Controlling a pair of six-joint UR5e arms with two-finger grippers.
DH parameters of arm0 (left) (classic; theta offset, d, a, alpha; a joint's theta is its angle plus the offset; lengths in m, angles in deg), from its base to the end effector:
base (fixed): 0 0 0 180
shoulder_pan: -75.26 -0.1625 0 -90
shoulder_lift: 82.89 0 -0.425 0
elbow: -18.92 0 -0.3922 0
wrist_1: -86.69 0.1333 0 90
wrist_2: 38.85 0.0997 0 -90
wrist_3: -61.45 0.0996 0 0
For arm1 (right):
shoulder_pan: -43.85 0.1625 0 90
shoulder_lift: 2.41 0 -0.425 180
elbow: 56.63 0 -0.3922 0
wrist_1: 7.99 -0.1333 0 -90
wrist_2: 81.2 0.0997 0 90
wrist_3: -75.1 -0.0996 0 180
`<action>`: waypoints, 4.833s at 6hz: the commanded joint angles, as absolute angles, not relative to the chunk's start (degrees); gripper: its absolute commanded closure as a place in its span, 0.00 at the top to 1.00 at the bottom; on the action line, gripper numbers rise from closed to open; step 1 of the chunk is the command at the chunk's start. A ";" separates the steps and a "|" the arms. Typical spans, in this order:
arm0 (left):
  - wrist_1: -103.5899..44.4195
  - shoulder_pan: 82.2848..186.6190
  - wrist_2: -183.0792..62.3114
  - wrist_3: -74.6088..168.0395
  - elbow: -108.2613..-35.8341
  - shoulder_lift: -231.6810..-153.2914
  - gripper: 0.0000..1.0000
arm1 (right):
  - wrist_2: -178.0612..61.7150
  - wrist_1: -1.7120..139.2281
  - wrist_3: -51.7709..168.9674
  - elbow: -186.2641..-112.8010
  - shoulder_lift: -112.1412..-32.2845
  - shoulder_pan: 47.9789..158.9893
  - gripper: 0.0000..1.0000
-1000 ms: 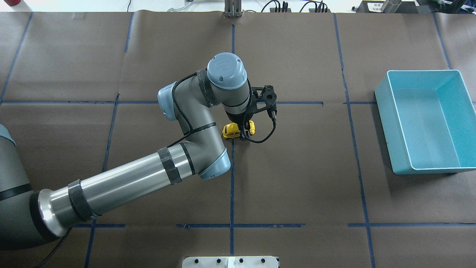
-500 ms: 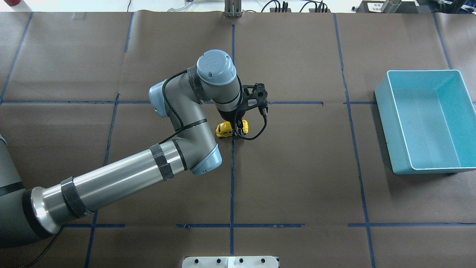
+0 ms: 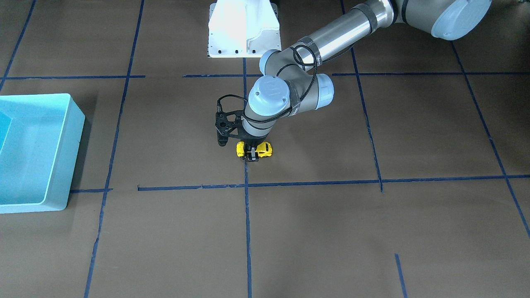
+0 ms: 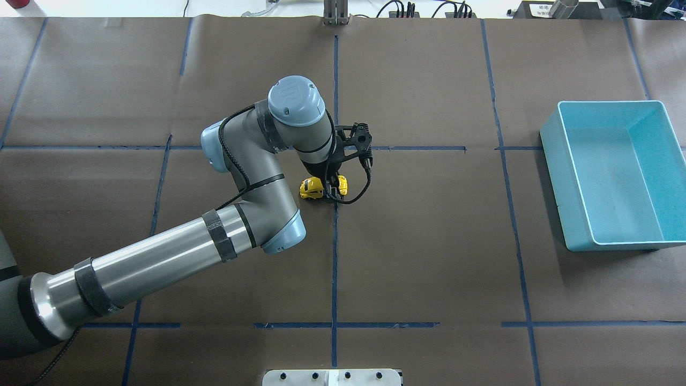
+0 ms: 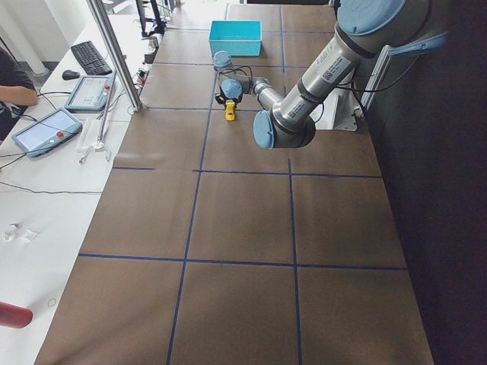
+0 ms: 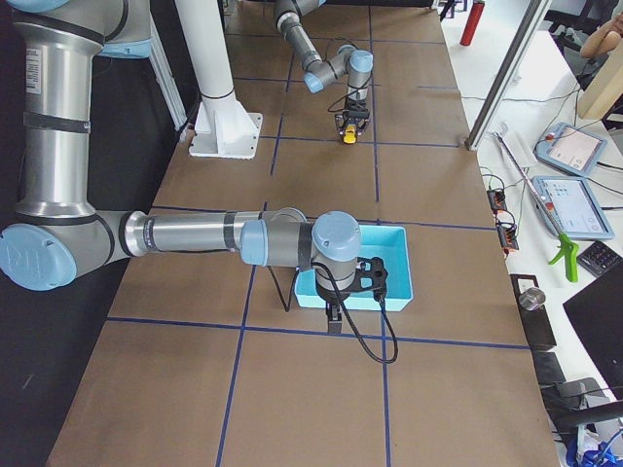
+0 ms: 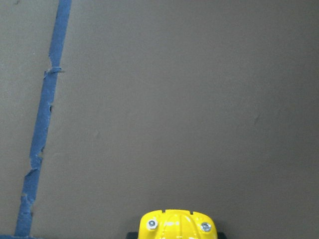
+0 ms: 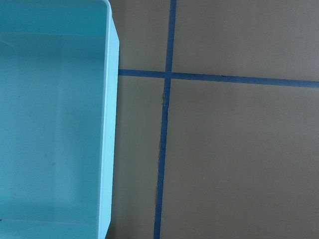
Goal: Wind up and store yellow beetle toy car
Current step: 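Press the car down with the left gripper and drag it backward, then lift the left gripper off the car and withdraw the left arm, then move the right gripper over the car beside the blue bin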
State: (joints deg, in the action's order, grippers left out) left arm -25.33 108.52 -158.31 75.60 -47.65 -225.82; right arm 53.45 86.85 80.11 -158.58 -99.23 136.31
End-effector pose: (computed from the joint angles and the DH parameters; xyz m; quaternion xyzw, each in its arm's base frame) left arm 0.6314 -0.5150 0.2015 0.3085 0.3660 0.5951 0.6455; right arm 0.0821 -0.4371 0.6198 0.0271 -0.3789 -0.0215 0.9248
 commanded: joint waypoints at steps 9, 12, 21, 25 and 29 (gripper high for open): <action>-26.16 109.36 -158.65 77.27 -55.35 -217.19 1.00 | 53.45 86.93 80.11 -158.67 -99.26 136.23 1.00; -24.06 109.36 -158.38 77.35 -55.26 -217.28 1.00 | 53.45 86.85 80.11 -158.75 -99.26 136.23 1.00; -18.69 142.79 -167.57 76.30 -55.00 -198.68 1.00 | 51.17 87.37 80.63 -171.81 -99.01 127.45 1.00; -5.87 165.02 -173.67 76.47 -55.00 -186.73 1.00 | 46.88 87.37 105.09 -175.45 -95.15 117.70 1.00; -6.99 167.80 -173.32 53.62 -55.17 -184.15 1.00 | 45.28 87.46 118.60 -170.55 -86.90 110.49 1.00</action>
